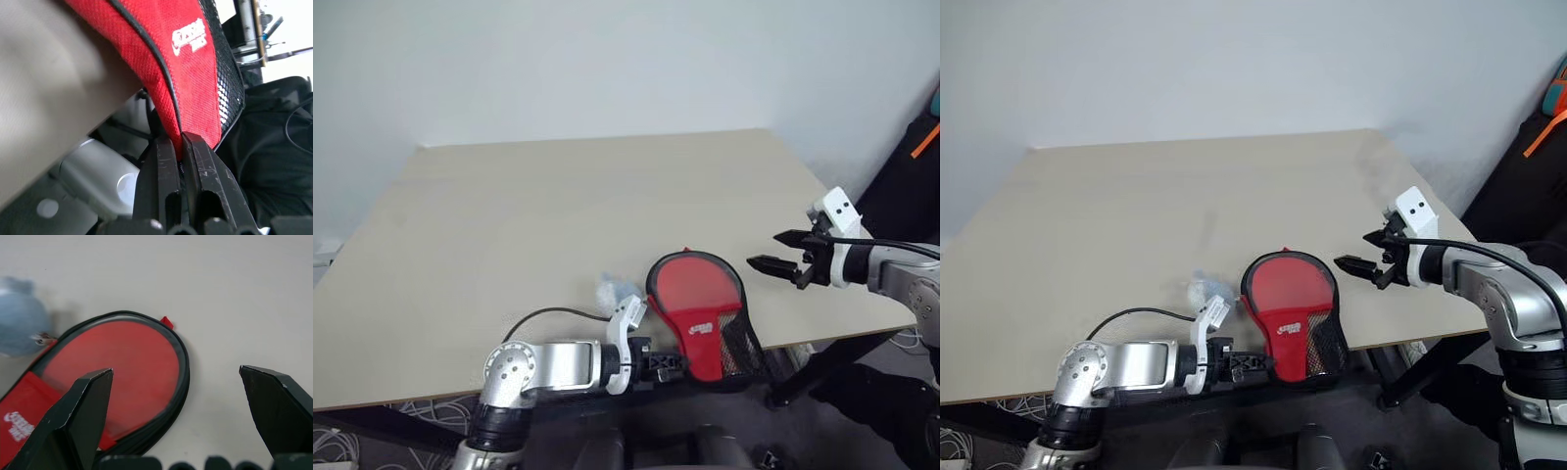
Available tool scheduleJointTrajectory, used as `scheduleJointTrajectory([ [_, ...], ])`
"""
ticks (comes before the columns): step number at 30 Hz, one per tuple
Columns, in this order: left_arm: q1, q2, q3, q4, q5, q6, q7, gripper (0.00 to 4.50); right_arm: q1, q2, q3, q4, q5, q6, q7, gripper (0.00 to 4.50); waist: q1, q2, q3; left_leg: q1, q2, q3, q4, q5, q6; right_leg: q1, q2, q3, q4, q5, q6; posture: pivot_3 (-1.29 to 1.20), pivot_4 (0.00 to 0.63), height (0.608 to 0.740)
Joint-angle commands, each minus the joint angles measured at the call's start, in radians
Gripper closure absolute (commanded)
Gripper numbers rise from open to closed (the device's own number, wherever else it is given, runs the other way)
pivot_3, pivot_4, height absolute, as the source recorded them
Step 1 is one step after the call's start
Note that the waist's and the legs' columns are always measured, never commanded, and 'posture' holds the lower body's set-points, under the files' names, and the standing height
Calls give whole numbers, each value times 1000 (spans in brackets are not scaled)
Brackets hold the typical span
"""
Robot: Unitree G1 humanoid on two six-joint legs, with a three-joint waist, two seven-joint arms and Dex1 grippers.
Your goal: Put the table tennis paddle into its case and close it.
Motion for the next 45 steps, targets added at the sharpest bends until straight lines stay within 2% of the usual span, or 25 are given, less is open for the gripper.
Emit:
scheduleJointTrajectory([
  [1,11,40,-67,-78,-57,-99,-1,4469,-38,-4,-16,-20,10,-12,3,0,0,0,0,0,0,0,0,0,0,0,0,0,0,0,0,0,0,740],
  [14,-47,129,-154,-56,-57,-192,-50,4469,-58,26,1,-14,7,-18,-20,0,0,0,0,0,-1,0,0,0,0,0,0,0,-1,-1,1,0,0,740],
  [17,-58,159,-159,-60,-57,-188,-69,3747,-67,33,8,-7,3,-24,-18,0,0,0,0,0,-1,0,0,0,0,0,0,0,-1,-3,4,0,0,740],
  [23,-65,264,-127,-98,-57,-169,-174,1725,-73,46,23,2,-3,-36,-15,0,-2,0,0,0,-1,0,0,0,0,0,0,0,-1,-3,4,0,0,740],
  [28,-114,451,-114,-173,-57,-103,-354,1725,-72,70,44,7,-10,-54,-25,0,-2,0,0,0,-1,1,0,0,0,-1,0,-1,-1,-3,5,0,0,740],
  [30,-157,517,-70,-189,-57,-91,-428,1725,-76,97,56,13,-18,-63,-42,0,-3,-1,1,0,0,1,-1,0,0,-1,0,-1,-1,-3,5,0,0,740],
  [32,-198,557,-37,-191,-39,-88,-499,1697,-82,122,63,17,-29,-66,-62,384,-3,0,1,0,0,1,-1,0,-1,-2,0,-1,-1,-3,5,0,0,740],
  [34,-245,559,28,-186,101,-128,-614,1697,-79,160,89,11,-41,-74,-84,894,-2,0,1,0,0,1,-1,0,-1,-1,0,-1,-1,-3,5,0,0,740],
  [37,-273,513,94,-128,353,-256,-744,1697,-66,230,139,3,-64,-80,-128,1964,-3,0,0,0,0,1,-2,1,-1,-1,0,-1,-2,-3,5,0,0,740],
  [40,-273,437,133,-42,482,-344,-783,1697,-67,304,158,19,-75,-78,-174,3056,-3,0,0,0,0,1,-5,2,-3,-2,0,-1,-2,-3,5,0,0,740],
  [43,-248,407,141,6,633,-407,-876,1697,-67,375,177,47,-94,-98,-215,4189,-3,0,0,0,0,1,-6,2,-3,-3,1,-1,-2,-3,5,0,0,740],
  [44,-236,406,137,17,681,-427,-916,1697,-69,395,186,67,-110,-108,-229,4469,-4,0,0,0,0,1,-6,2,-3,-3,1,-1,-2,-3,5,0,0,740],
  [45,-221,410,129,25,736,-449,-958,1697,-70,409,195,86,-125,-116,-240,4469,-5,0,0,0,0,1,-6,2,-3,-3,1,-1,-2,-3,5,0,0,740],
])
